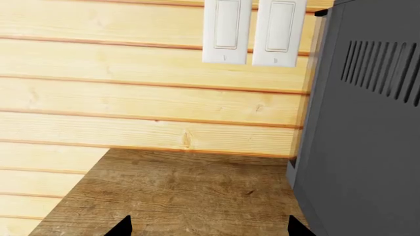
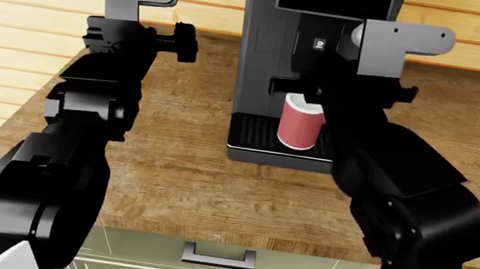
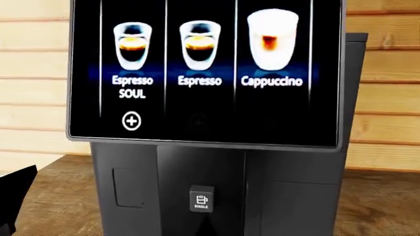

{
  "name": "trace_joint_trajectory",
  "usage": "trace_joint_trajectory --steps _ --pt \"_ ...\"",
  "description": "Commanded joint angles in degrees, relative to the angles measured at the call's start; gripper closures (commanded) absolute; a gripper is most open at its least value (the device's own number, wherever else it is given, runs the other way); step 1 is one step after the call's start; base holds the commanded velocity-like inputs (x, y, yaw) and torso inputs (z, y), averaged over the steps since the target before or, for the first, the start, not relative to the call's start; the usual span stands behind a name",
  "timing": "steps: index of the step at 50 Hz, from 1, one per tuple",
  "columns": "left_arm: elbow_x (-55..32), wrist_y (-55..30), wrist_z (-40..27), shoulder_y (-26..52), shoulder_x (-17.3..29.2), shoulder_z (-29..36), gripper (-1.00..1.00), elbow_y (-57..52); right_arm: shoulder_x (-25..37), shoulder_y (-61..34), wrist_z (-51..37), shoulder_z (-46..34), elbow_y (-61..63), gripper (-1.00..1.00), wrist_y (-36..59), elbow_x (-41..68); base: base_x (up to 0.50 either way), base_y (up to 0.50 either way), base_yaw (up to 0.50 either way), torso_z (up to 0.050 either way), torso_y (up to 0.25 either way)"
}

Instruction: Pick the mug from the cabinet, place it under the coffee machine dispenser, and press the start button.

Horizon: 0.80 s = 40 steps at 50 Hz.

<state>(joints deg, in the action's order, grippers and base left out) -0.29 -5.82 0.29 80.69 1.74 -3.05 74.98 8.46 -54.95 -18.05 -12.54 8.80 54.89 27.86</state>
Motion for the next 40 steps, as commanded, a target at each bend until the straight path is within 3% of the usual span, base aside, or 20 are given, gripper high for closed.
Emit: trace_joint_trajectory --steps 1,9,10,14,17,19,22,33,40 --pt "0.0 0.0 0.0 0.0 0.0 0.0 -1.00 0.0 1.3 2.5 -1.7 1.9 7.1 1.00 3.3 3.3 0.00 0.00 0.00 0.000 0.000" --pt "-1.8 1.8 2.5 1.5 0.4 -2.5 -1.00 0.0 2.7 4.6 -3.7 4.8 15.6 1.00 7.8 6.8 0.00 0.00 0.00 0.000 0.000" --pt "-2.3 2.1 3.2 2.1 0.5 -3.1 -1.00 0.0 2.9 5.0 -3.9 5.2 17.0 -1.00 8.3 7.4 0.00 0.00 0.00 0.000 0.000" --pt "-3.1 1.6 5.2 3.9 0.4 -3.9 -1.00 -1.4 3.4 6.8 -4.6 7.2 21.5 -1.00 9.8 9.5 0.00 0.00 0.00 0.000 0.000" --pt "-4.3 -17.0 4.7 -7.0 -0.8 -2.9 -1.00 -27.2 3.6 8.1 -5.2 8.6 24.1 -1.00 10.6 10.9 0.00 0.00 0.00 0.000 0.000" --pt "-5.1 -23.9 3.8 -10.4 -0.8 -2.2 -1.00 -44.4 3.7 8.9 -5.4 9.5 25.5 -1.00 10.8 11.7 0.00 0.00 0.00 0.000 0.000" --pt "-6.1 -32.5 2.6 -15.3 -0.3 -1.1 -1.00 -59.5 3.9 10.4 -6.0 11.3 28.1 -1.00 11.3 13.1 0.00 0.00 0.00 0.000 0.000" --pt "-12.4 -56.5 0.8 -28.3 2.2 -3.3 -1.00 -103.2 4.9 14.5 -9.3 18.2 38.5 -1.00 15.4 19.2 0.00 0.00 0.00 0.000 0.000" --pt "-17.3 -64.0 2.3 -34.5 3.0 -7.0 -1.00 -120.8 5.5 17.2 -11.3 23.1 44.4 -1.00 19.1 25.2 0.00 0.00 0.00 0.000 0.000"
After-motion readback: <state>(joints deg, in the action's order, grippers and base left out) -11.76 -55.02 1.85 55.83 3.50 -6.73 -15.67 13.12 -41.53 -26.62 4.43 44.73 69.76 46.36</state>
